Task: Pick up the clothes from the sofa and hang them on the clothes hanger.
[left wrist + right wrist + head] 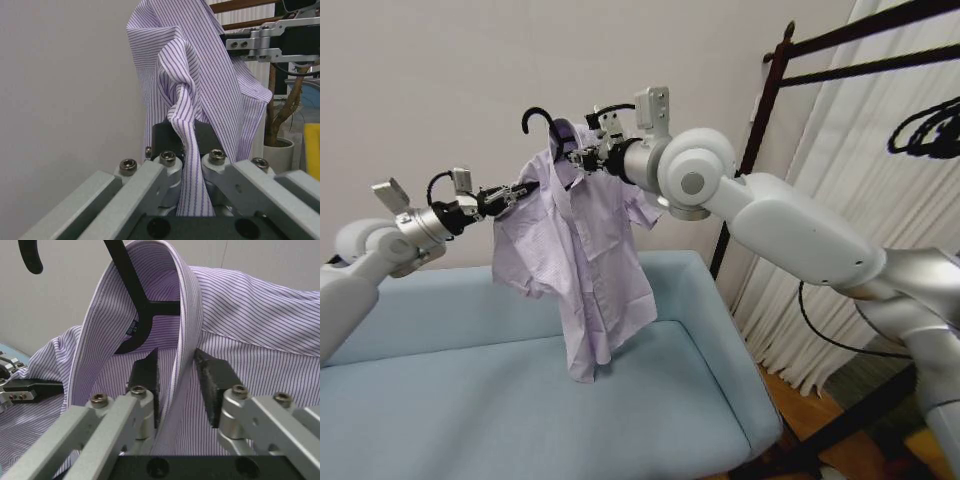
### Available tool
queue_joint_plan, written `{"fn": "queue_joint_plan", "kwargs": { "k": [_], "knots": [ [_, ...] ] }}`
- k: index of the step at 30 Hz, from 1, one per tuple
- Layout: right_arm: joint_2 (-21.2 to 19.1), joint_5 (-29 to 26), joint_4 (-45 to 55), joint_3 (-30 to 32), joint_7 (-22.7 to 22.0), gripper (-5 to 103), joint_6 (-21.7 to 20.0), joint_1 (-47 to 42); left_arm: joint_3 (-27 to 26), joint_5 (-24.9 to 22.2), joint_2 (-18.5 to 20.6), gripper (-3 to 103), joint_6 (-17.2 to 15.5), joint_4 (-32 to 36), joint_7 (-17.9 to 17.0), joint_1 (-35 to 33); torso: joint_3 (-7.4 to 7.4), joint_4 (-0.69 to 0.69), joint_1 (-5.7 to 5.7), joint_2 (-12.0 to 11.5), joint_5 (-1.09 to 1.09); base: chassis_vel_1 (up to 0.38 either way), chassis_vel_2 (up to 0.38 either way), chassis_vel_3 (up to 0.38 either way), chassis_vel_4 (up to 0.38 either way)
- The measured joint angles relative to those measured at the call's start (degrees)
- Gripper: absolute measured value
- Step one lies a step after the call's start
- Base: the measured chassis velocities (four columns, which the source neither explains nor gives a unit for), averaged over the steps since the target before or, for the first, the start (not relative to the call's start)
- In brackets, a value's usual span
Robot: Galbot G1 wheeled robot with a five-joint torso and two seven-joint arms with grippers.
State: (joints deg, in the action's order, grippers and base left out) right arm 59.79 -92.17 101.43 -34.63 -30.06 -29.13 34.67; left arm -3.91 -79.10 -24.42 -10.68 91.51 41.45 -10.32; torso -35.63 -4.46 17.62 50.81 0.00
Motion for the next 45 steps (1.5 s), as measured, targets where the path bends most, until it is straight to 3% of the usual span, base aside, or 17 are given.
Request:
{"fn": "queue_joint_plan", "kwargs": {
  "k": [1,5,6,7,35,37,39,43,45],
  "knots": [
    [0.0,0.1,-0.1,0.1,0.1,17,0.0,-0.1,0.1,0.0,-0.1,2,0.0,-0.1,0.1,0.0,0.00,0.00,0.00,0.0,0.00,0.000,0.000,0.000,0.000],
    [0.0,0.3,-0.2,0.3,0.3,11,0.1,0.0,0.2,0.2,-0.2,2,0.0,-0.1,0.3,0.0,0.00,0.00,0.00,0.0,0.00,0.000,0.000,0.000,0.000],
    [0.1,0.7,-0.5,0.4,0.6,2,0.1,0.2,0.3,0.5,-0.3,2,0.0,-0.2,0.4,-0.2,0.00,0.00,0.00,0.0,0.01,0.000,0.000,0.000,0.000],
    [0.3,1.3,-0.8,0.5,0.9,1,0.3,0.5,0.3,0.7,-0.4,2,-0.1,-0.2,0.4,-0.4,0.00,0.00,0.00,0.0,0.00,0.000,0.000,0.000,0.000],
    [-1.3,4.0,3.1,-1.0,1.2,-2,-1.1,-0.7,0.9,1.0,-1.1,2,-0.6,-0.3,-0.5,0.9,0.00,0.00,0.00,0.0,0.00,0.000,0.000,0.000,0.000],
    [-1.4,3.9,3.3,-0.8,0.6,8,-1.4,0.4,0.9,0.9,-1.1,2,-0.9,-0.7,-0.2,1.3,0.00,0.00,0.00,0.0,0.00,0.000,0.000,0.000,0.000],
    [-1.6,3.9,3.3,-0.8,0.6,8,-1.5,0.9,1.0,0.9,-1.0,2,-0.9,-0.8,-0.1,1.4,0.00,0.00,0.00,0.0,0.00,0.000,0.000,0.000,0.000],
    [-2.6,1.7,3.8,-1.2,0.7,29,-2.0,4.1,0.9,0.9,-1.0,2,-0.9,-1.5,-0.2,1.3,0.00,0.00,0.00,0.0,0.00,0.000,0.000,0.000,0.000],
    [-2.6,1.4,3.9,-1.3,0.7,29,-2.1,4.6,0.9,0.9,-1.1,2,-0.9,-1.6,-0.4,1.3,0.00,-0.01,0.00,0.0,0.00,0.000,0.000,0.000,0.000]
  ]
}}
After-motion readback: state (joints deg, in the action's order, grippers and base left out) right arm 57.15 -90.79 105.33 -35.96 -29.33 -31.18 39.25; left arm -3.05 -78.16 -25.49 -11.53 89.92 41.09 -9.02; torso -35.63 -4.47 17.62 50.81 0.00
